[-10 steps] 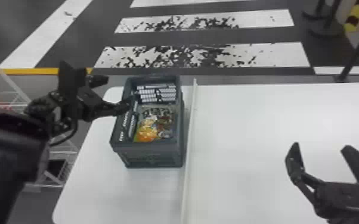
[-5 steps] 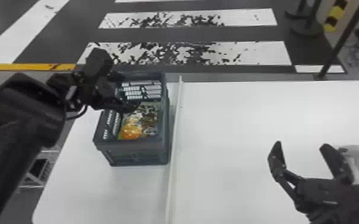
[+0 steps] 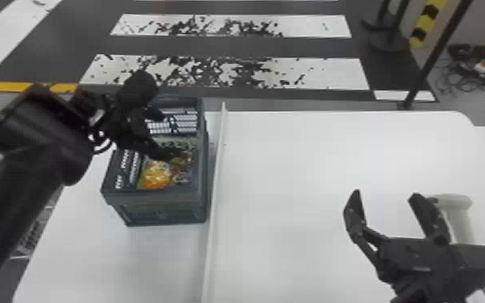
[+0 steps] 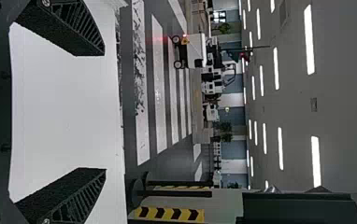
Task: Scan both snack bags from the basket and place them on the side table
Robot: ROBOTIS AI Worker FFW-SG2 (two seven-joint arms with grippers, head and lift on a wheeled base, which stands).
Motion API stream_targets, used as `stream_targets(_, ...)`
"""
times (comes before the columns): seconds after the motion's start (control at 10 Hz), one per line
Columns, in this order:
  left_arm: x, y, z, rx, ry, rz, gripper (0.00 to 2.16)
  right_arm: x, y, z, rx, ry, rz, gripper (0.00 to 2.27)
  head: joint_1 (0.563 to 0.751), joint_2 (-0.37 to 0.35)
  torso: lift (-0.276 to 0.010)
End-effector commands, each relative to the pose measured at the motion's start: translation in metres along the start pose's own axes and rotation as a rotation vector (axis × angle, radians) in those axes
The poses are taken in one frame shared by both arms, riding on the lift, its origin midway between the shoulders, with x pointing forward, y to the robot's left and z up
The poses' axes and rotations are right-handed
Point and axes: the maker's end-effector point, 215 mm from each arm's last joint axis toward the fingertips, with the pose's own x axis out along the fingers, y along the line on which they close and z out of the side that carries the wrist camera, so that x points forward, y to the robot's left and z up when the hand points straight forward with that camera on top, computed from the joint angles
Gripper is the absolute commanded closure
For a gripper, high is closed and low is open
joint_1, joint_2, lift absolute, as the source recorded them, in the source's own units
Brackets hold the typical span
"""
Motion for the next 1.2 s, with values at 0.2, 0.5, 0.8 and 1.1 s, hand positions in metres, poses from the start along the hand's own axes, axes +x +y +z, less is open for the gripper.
stream_targets(0.2, 0.017, -0.007, -0.034, 0.010, 0.084, -0.025, 0.14, 0.007, -0.002, -0.004, -0.001, 0.009, 0.004, 0.04, 0.695, 0.058, -0.075)
stream_targets(0.5, 0.045, -0.030, -0.046, 0.045, 0.132, -0.063, 0.14, 0.007, -0.001, -0.007, 0.004, 0.014, 0.005, 0.04, 0.695, 0.052, -0.075)
stream_targets(0.8, 0.058, -0.042, -0.058, 0.020, 0.153, -0.100, 0.14, 0.007, -0.002, -0.009, 0.004, 0.019, 0.003, 0.04, 0.695, 0.039, -0.075)
stream_targets(1.1, 0.064, -0.051, -0.078, 0.000, 0.204, -0.141, 0.41, 0.006, -0.002, -0.009, 0.004, 0.017, 0.003, 0.04, 0.695, 0.041, -0.075)
